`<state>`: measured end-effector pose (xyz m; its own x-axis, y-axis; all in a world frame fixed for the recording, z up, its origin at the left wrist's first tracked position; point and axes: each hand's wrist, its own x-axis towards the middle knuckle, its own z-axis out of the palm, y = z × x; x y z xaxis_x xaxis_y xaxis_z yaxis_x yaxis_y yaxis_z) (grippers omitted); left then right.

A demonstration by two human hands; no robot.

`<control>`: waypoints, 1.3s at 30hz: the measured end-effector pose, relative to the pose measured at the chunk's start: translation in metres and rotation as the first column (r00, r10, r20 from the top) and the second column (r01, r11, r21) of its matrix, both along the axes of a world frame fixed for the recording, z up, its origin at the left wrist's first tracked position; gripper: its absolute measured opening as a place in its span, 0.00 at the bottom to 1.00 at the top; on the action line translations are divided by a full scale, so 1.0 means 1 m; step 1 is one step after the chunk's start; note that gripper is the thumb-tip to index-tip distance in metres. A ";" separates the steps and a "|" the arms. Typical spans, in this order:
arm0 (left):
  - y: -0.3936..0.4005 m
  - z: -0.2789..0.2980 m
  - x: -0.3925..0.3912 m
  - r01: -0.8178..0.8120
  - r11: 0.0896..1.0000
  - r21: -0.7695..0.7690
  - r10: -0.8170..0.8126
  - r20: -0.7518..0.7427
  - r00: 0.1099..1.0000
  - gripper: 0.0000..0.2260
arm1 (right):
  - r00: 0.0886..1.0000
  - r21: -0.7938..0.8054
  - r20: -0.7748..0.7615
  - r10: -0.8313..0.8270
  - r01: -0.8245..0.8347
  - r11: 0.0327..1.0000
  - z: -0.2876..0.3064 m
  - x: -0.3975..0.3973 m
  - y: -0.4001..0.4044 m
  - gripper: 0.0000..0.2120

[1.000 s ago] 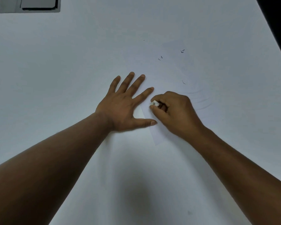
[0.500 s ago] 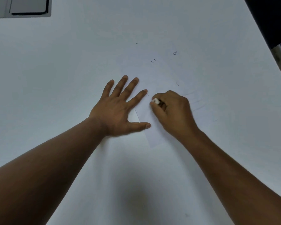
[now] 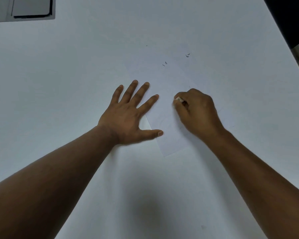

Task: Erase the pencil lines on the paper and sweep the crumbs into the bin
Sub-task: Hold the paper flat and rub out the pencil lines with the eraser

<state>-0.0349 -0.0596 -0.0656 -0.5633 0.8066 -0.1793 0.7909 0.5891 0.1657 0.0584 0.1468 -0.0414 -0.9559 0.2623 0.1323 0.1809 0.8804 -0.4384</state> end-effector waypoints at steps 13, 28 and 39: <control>-0.001 -0.002 0.001 -0.005 1.000 0.026 0.005 -0.006 1.000 0.47 | 0.999 0.018 -0.006 -0.032 0.032 0.999 -0.004 -0.002 0.000 0.13; -0.001 -0.002 0.001 -0.007 1.000 0.027 0.007 -0.019 1.000 0.46 | 0.984 0.009 -0.058 -0.167 0.168 0.986 -0.014 -0.001 -0.003 0.14; -0.001 -0.002 0.002 -0.006 0.999 0.051 0.007 -0.016 1.000 0.47 | 0.954 -0.043 -0.102 -0.280 0.277 0.960 -0.016 0.001 0.004 0.14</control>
